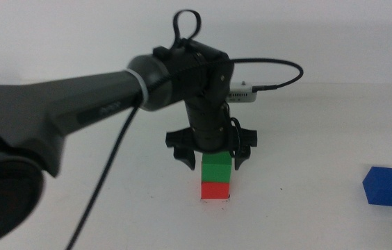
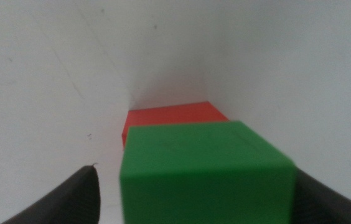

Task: Stack red cubes first, then green, then blue cubes in a specific spot.

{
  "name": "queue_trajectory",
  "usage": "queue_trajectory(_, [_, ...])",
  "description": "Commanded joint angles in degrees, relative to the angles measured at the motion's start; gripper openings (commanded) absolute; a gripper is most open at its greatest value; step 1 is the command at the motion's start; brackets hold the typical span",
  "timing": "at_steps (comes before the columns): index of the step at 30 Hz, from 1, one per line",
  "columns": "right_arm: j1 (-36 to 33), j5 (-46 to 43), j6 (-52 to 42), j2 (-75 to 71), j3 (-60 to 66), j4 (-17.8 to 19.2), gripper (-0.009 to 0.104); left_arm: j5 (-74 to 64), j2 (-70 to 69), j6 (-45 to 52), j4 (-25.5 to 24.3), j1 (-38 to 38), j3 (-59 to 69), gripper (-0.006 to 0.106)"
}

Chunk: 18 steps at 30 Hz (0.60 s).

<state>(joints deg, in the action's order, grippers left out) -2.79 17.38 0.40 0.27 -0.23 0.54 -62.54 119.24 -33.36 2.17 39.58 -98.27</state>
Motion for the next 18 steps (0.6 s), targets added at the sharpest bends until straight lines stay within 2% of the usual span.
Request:
queue_trajectory(1, [0.4, -0.8, -0.4, -0.3, 0.2, 0.6, 0.092, -0.4, -3.6, 5.7, 1.7, -1.2, -0.3, 0.094])
queue_trajectory(4, [0.4, -0.8, -0.4, -0.3, 0.2, 0.6, 0.092, -1.5, -10.2, 23.2, 7.2, -3.7, -0.3, 0.094])
queue_trajectory(7, [0.4, -0.8, -0.4, -0.3, 0.2, 0.6, 0.092, -7.4, -18.7, 32.8, 13.8, -7.4, -0.3, 0.094])
queue_trajectory(10, [0.4, -0.8, -0.4, -0.3, 0.2, 0.6, 0.092, -7.4, -28.9, 43.4, 16.7, -9.9, 0.6, 0.094])
queue_trajectory(15, [0.4, -0.8, -0.4, -0.3, 0.2, 0.6, 0.092, -7.4, -47.8, 45.6, 17.4, -10.5, 13.0, 0.094])
queue_trajectory(18, [0.4, -0.8, -0.4, -0.3, 0.2, 0.6, 0.092, 3.4, -60.2, 46.1, 18.2, -10.5, 24.1, 0.094])
